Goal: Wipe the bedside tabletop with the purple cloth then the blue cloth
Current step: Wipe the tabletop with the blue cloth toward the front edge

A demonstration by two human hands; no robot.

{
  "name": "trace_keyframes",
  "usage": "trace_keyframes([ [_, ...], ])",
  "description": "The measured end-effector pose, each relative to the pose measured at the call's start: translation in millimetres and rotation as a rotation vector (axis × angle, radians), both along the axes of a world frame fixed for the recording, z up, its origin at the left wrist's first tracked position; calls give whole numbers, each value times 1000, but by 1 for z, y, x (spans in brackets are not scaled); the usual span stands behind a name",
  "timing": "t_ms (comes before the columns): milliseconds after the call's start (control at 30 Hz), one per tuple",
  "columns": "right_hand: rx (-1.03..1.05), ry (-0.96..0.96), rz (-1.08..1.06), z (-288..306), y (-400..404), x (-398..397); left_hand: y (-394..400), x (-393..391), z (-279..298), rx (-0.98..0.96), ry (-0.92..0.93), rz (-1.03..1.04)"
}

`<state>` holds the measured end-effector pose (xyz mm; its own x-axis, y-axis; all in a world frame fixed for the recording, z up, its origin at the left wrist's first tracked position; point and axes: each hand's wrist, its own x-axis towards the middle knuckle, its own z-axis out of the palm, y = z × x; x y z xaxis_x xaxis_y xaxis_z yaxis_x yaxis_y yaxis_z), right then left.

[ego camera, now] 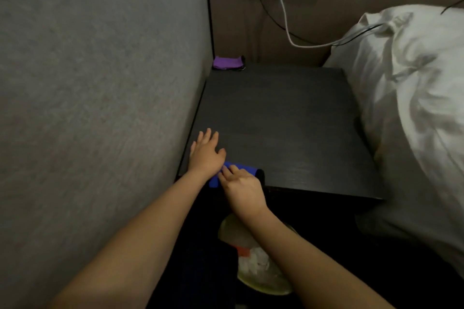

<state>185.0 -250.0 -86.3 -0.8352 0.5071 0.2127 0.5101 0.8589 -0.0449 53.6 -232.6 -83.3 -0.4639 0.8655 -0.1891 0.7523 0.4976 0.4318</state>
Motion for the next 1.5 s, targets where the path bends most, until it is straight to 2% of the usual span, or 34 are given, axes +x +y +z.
trace_keyframes([
  [100,-31,59,-22,-7,4,9,1,0,1,-7,-14,-6],
  [233,-69,20,-43,-12,15,40,1,1,3,-10,-12,-12],
  [700,-140,-40,-364,-15,78,248,0,5,0,-39,107,-23],
  [800,-232,-27,-329,-15,86,253,-1,6,1,-33,118,-21],
  [933,-236,92,-140,-9,92,253,-1,7,3,-35,101,-2],
  [1100,-509,317,-217,-25,102,267,-4,15,-3,39,175,37],
  [1200,-522,316,-262,-29,102,268,-6,19,-5,78,210,55],
  [1367,-528,327,-499,-18,113,250,-5,20,-7,108,219,73],
  [1500,-528,219,-588,3,143,205,-6,20,-6,119,191,94],
])
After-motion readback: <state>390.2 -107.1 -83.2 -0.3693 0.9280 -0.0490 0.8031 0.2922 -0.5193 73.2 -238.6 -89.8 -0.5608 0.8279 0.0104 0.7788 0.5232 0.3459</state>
